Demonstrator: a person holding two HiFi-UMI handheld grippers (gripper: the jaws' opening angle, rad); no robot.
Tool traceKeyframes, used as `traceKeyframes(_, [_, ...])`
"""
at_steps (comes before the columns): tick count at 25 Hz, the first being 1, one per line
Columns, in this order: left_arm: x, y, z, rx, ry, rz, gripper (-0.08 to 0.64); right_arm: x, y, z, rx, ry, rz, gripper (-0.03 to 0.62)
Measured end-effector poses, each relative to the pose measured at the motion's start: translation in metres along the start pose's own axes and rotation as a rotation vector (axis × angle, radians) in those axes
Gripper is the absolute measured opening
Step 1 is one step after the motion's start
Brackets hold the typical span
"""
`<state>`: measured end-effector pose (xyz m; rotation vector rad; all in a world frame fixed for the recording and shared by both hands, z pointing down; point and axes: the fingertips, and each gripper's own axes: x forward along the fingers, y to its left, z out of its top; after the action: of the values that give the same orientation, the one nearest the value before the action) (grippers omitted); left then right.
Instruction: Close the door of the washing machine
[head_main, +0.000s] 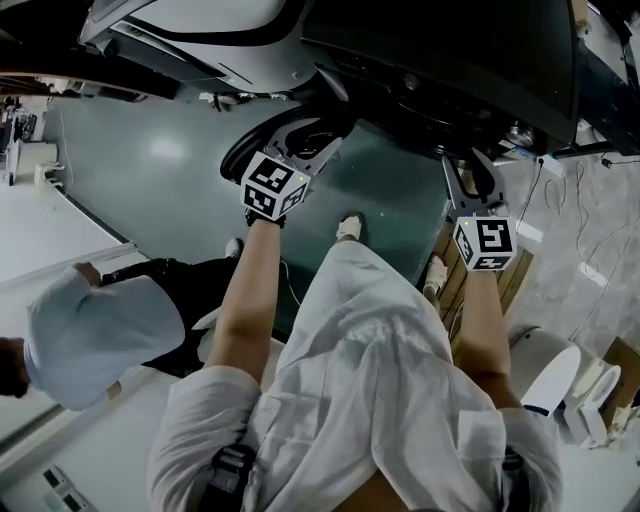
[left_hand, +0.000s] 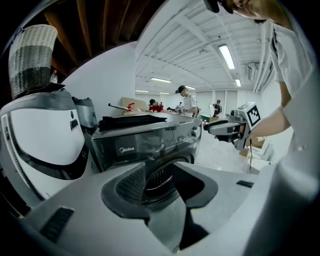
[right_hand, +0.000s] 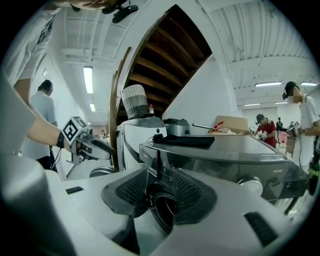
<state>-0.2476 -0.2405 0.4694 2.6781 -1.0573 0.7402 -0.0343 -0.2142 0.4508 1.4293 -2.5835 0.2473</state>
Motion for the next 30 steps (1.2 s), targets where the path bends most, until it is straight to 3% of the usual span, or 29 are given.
traceKeyframes(13, [-0.002,0.091,-0.090,0.046,0.282,-0.118,0.248,0.063,0.060,-0.005,0.040,0.048,-0.031,0.181])
traceKeyframes(18, [0.002,0.113,-0.135,0.082,0.427,-0.143,0.283,0.080,0.077,-0.012,0.051,0.065,-0.033,0.181])
traceKeyframes(23, [0.002,0.136,-0.175,0.144,0.590,-0.152,0.304,0.093,0.089,-0.013,0.055,0.073,-0.029,0.181])
traceKeyframes(30, [-0.002,0.153,-0.212,0.161,0.732,-0.111,0.318,0.096,0.093,-0.018,0.059,0.079,-0.019,0.181])
